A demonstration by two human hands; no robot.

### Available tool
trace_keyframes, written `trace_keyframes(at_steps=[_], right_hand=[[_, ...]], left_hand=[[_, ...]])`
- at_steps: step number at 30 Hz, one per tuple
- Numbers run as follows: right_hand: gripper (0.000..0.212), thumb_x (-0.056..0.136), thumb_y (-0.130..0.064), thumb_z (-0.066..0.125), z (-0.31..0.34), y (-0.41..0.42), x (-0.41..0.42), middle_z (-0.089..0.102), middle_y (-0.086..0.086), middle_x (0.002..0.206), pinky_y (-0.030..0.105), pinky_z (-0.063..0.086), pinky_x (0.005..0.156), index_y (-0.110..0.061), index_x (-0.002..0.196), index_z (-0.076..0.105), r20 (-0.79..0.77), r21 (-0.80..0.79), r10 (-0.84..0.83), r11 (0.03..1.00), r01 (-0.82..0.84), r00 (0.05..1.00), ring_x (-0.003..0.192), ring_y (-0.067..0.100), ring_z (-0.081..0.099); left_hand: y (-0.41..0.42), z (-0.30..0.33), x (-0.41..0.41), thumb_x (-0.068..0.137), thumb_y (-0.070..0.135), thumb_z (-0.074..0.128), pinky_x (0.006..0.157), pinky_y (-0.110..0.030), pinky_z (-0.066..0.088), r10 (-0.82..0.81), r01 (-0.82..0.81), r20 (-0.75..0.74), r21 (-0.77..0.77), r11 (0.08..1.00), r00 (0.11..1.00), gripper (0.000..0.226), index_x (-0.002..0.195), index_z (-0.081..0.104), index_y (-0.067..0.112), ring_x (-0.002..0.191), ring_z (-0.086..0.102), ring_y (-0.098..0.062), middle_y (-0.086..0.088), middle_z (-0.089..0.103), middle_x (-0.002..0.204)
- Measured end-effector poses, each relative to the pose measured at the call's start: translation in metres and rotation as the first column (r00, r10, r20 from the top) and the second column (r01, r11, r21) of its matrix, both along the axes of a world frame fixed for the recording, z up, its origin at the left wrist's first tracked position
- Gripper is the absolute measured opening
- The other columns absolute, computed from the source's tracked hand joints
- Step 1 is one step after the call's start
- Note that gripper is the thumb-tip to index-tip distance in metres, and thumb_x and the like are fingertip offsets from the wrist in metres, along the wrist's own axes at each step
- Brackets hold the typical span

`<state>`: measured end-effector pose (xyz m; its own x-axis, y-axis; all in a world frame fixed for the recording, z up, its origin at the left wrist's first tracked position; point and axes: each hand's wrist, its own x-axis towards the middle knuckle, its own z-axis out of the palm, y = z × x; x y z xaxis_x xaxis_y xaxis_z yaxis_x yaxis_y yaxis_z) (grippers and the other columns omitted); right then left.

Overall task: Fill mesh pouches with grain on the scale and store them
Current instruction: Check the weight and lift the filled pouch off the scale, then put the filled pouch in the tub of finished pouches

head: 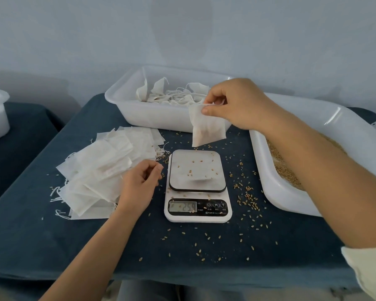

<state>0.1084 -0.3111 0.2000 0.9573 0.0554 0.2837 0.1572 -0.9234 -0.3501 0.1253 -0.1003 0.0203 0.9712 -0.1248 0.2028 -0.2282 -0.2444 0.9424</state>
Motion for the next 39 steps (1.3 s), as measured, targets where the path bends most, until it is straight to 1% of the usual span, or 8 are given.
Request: trace_keyframes(at_steps=[4, 12, 15, 18, 24, 29, 35, 39], right_hand=[[0.012, 0.085, -0.025, 0.069, 0.006, -0.001, 0.001, 0.052, -0.018, 0.069, 0.002, 0.033, 0.058, -0.015, 0.091, 0.071, -0.023, 0.008, 0.033, 0.999, -0.033, 0.999, 0.062, -0.004, 0.047], [0.013, 0.086, -0.026, 0.068, 0.004, -0.001, 0.005, 0.049, -0.015, 0.065, 0.004, 0.033, 0.057, -0.014, 0.091, 0.07, -0.051, 0.014, 0.081, 0.997, -0.081, 0.995, 0.058, -0.002, 0.044], [0.013, 0.086, -0.026, 0.068, 0.007, -0.004, 0.01, 0.05, -0.015, 0.065, 0.005, 0.033, 0.057, -0.015, 0.091, 0.071, -0.064, 0.016, 0.096, 0.995, -0.095, 0.993, 0.058, -0.003, 0.045], [0.01, 0.087, -0.025, 0.067, 0.014, -0.007, 0.018, 0.05, -0.016, 0.064, 0.003, 0.034, 0.055, -0.016, 0.089, 0.07, -0.072, 0.035, 0.107, 0.994, -0.104, 0.992, 0.054, -0.012, 0.046], [0.008, 0.089, -0.026, 0.064, 0.041, -0.012, 0.051, 0.059, -0.014, 0.07, 0.006, 0.041, 0.055, -0.019, 0.088, 0.069, -0.09, 0.091, 0.09, 0.992, -0.082, 0.992, 0.052, -0.006, 0.053], [0.013, 0.091, -0.014, 0.059, 0.067, -0.023, 0.098, 0.065, 0.004, 0.08, 0.012, 0.052, 0.06, -0.009, 0.099, 0.067, -0.106, 0.189, 0.017, 0.982, 0.003, 0.994, 0.06, 0.002, 0.059], [0.015, 0.091, -0.007, 0.054, 0.071, -0.03, 0.179, 0.064, 0.005, 0.074, 0.019, 0.056, 0.065, -0.006, 0.099, 0.066, -0.116, 0.26, -0.106, 0.956, 0.133, 0.988, 0.06, 0.007, 0.062], [0.016, 0.089, -0.003, 0.054, 0.054, -0.033, 0.233, 0.062, 0.006, 0.071, 0.024, 0.054, 0.064, 0.0, 0.099, 0.066, -0.112, 0.295, -0.202, 0.928, 0.227, 0.973, 0.062, 0.016, 0.061]], left_hand=[[0.001, -0.001, 0.0, 0.092, 0.02, 0.057, 0.056, -0.011, 0.043, -0.015, 0.014, 0.017, 0.033, 0.999, 1.0, 0.017, 0.079, 0.062, 0.028, 0.057, 0.054, 0.001, 0.017, 0.062, 0.064], [0.001, -0.001, -0.004, 0.091, 0.019, 0.058, 0.058, -0.016, 0.045, -0.047, 0.044, 0.029, 0.091, 0.995, 0.998, 0.017, 0.081, 0.063, 0.031, 0.059, 0.055, -0.002, 0.01, 0.062, 0.065], [0.001, 0.0, -0.005, 0.091, 0.018, 0.058, 0.057, -0.012, 0.045, -0.053, 0.051, 0.022, 0.093, 0.994, 0.998, 0.016, 0.082, 0.063, 0.03, 0.06, 0.056, 0.0, 0.014, 0.063, 0.067], [0.001, 0.001, -0.003, 0.092, 0.018, 0.057, 0.056, -0.009, 0.044, -0.041, 0.041, 0.0, 0.081, 0.996, 0.999, 0.015, 0.083, 0.064, 0.029, 0.06, 0.059, 0.0, 0.016, 0.065, 0.071], [0.0, 0.019, 0.022, 0.09, 0.02, 0.06, 0.066, -0.016, 0.045, -0.088, 0.094, -0.05, 0.129, 0.987, 0.995, 0.014, 0.081, 0.065, 0.029, 0.065, 0.063, -0.002, 0.013, 0.069, 0.077], [-0.004, 0.018, 0.038, 0.09, 0.023, 0.06, 0.065, -0.018, 0.047, -0.029, 0.04, -0.052, 0.222, 0.974, 0.998, 0.017, 0.082, 0.063, 0.037, 0.069, 0.062, 0.0, 0.011, 0.068, 0.074], [-0.008, 0.01, 0.039, 0.087, 0.017, 0.063, 0.064, -0.006, 0.042, -0.048, 0.031, 0.044, 0.314, 0.949, 0.998, 0.028, 0.077, 0.059, 0.043, 0.075, 0.057, 0.009, 0.022, 0.065, 0.074], [-0.009, 0.012, 0.041, 0.085, 0.012, 0.066, 0.064, -0.003, 0.04, -0.072, 0.032, 0.1, 0.348, 0.937, 0.992, 0.025, 0.078, 0.062, 0.036, 0.079, 0.056, 0.01, 0.023, 0.062, 0.072]])
